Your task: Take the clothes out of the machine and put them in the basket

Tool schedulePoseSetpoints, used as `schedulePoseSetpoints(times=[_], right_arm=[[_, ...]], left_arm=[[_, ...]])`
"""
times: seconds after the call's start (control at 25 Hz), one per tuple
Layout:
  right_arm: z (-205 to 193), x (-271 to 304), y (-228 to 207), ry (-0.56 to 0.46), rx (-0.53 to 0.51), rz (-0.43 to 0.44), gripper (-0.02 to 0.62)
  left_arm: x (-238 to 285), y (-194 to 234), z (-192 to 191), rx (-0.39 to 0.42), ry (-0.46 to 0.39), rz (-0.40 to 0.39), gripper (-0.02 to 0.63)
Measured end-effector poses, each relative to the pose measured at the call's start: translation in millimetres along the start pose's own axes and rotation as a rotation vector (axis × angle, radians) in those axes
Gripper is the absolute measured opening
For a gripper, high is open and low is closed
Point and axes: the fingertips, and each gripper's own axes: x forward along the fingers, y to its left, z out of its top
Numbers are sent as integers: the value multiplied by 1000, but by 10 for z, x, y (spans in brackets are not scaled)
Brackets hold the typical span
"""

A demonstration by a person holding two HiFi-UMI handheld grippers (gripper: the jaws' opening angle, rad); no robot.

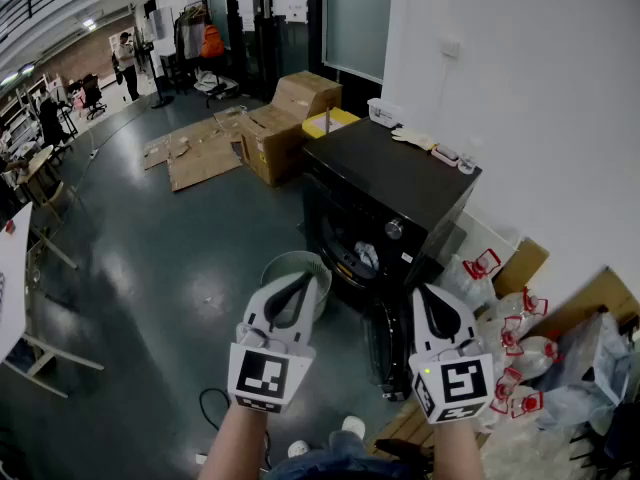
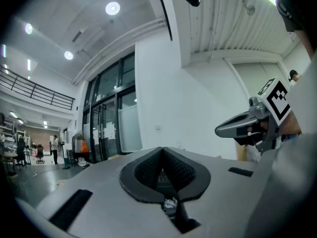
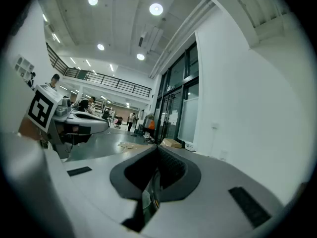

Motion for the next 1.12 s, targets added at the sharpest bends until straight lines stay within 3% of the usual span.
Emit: schedulePoseSetpoints(times=[0.52,0.56,0.6,0.64,0.68,0.72,0.84,1.12], right_arm=[[193,-152,47,-62,-3,-19,0],[195,-157,68,-69,19,0,34],[199,-153,89,-76,48,24,178],[207,-140,99,-84,74,42,327],[220,-124,91,-93,92,45,397],[236,-106,65,-102,99,33,454],[286,-62,-32,-122,87,-14,564],[184,122,-169,-113,104,6,569]], left_arm=[[-143,83,127,-25,-22,25,2],[-148,77,123,-36,-23,21,3],[-144,72,120,-57,-23,15,18],[-129,72,118,-87,-22,8,137],[-108,87,117,-121,-22,8,354],[-90,122,118,-148,-26,22,508],[-61,228,127,-166,-35,86,563],[40,292,107,-124,-35,116,565]])
